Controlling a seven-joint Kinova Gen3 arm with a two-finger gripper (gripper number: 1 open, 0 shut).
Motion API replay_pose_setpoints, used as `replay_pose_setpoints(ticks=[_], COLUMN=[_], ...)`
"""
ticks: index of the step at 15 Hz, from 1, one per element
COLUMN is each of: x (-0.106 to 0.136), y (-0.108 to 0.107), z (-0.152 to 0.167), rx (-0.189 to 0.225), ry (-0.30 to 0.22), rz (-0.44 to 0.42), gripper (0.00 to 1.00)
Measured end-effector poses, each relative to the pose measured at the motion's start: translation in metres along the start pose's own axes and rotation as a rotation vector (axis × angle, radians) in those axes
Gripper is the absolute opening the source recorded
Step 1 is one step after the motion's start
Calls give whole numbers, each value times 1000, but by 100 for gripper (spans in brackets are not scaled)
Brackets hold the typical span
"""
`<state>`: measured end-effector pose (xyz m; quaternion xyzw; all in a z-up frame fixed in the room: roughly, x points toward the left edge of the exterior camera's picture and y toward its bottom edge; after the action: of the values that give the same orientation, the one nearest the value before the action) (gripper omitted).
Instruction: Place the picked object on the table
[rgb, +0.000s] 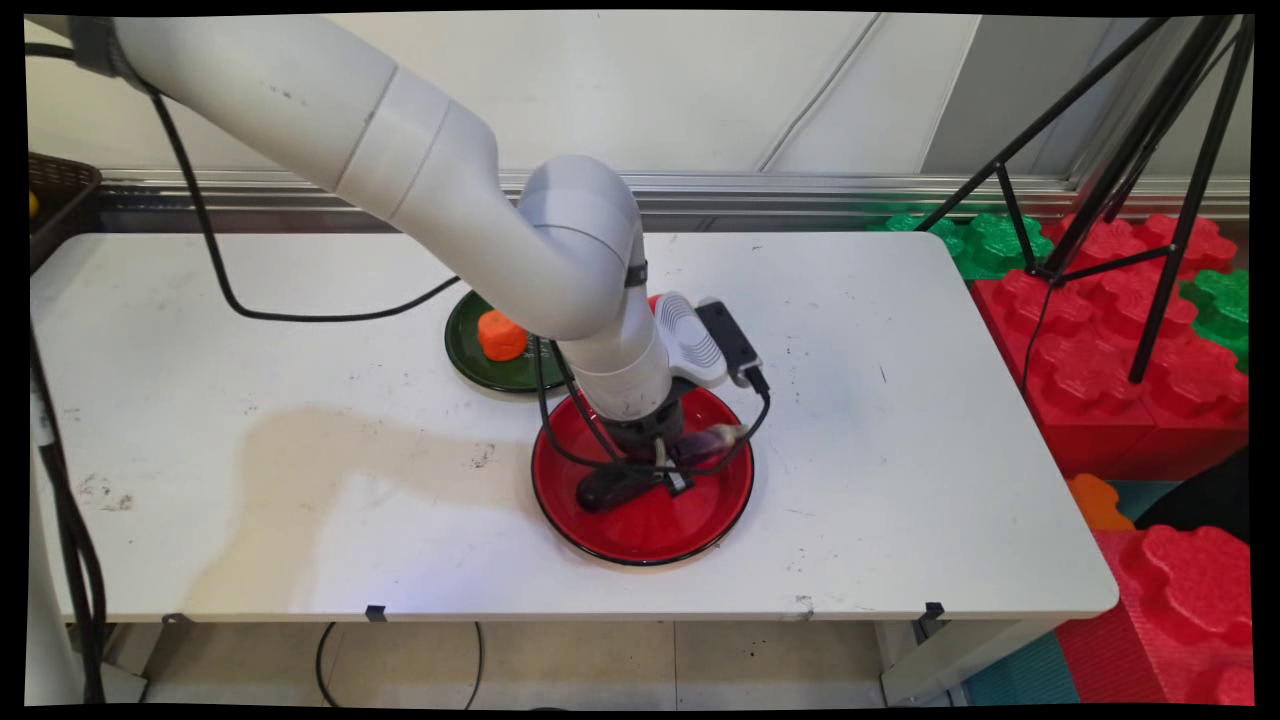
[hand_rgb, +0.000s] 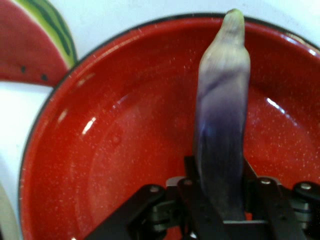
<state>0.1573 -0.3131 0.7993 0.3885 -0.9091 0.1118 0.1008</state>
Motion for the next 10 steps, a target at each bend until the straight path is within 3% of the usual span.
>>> replay_pose_setpoints(ticks=[10], x=[-4], y=[-16], z=[-82], rx=[81], ry=[49], rz=[50], gripper=[0])
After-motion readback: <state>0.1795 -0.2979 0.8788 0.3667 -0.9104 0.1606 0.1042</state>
